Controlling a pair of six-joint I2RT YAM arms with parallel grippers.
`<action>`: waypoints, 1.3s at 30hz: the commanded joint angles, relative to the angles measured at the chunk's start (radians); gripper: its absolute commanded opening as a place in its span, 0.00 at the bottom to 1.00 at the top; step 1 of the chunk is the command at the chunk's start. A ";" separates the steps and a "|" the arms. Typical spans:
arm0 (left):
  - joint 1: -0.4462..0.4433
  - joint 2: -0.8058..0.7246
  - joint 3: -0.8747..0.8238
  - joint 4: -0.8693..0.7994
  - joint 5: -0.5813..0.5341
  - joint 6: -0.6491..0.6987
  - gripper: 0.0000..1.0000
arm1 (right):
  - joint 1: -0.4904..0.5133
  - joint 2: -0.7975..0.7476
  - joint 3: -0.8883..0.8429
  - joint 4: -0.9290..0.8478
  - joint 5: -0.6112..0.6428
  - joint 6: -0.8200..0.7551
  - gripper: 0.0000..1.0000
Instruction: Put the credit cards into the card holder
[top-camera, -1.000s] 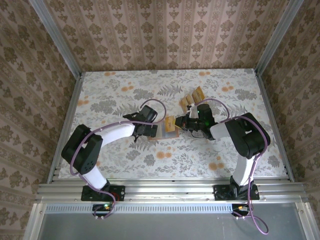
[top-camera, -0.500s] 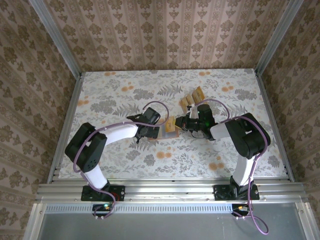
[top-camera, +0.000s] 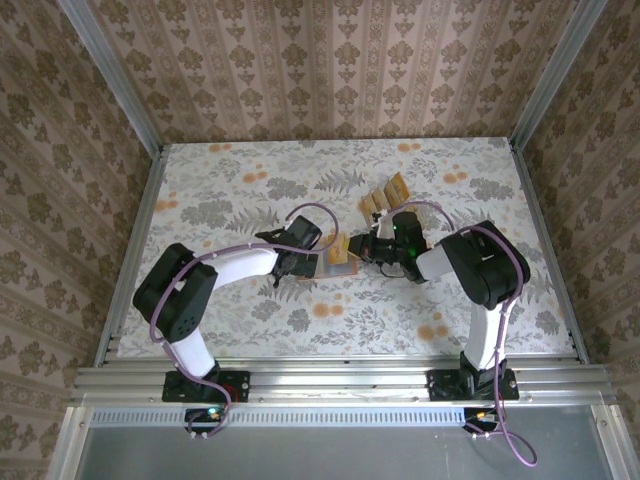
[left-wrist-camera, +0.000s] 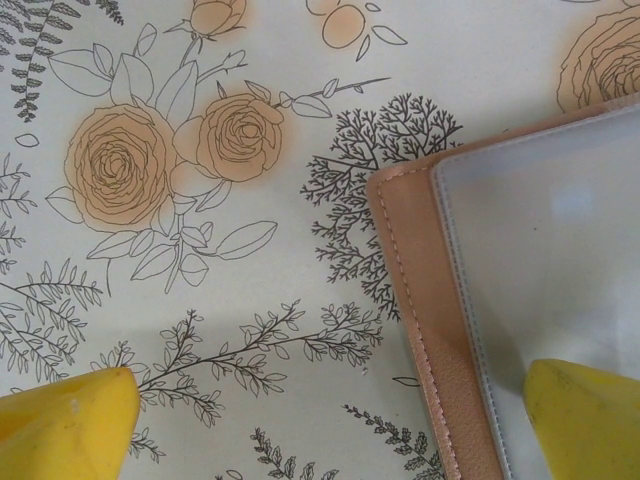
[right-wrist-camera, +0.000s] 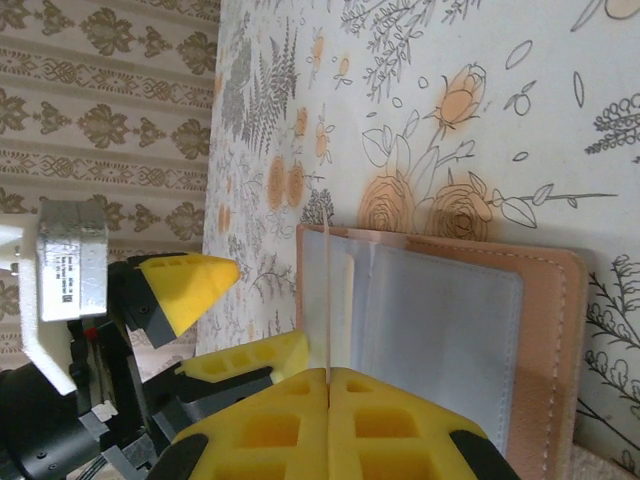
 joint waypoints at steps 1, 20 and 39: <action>-0.008 -0.002 0.004 -0.054 -0.028 -0.022 1.00 | 0.012 0.021 0.005 0.070 -0.024 0.016 0.00; -0.018 -0.009 -0.003 -0.068 -0.038 -0.032 1.00 | 0.028 0.104 -0.001 0.169 0.003 0.031 0.00; -0.019 -0.010 -0.008 -0.069 -0.041 -0.033 1.00 | 0.050 0.150 0.004 0.185 0.004 0.034 0.00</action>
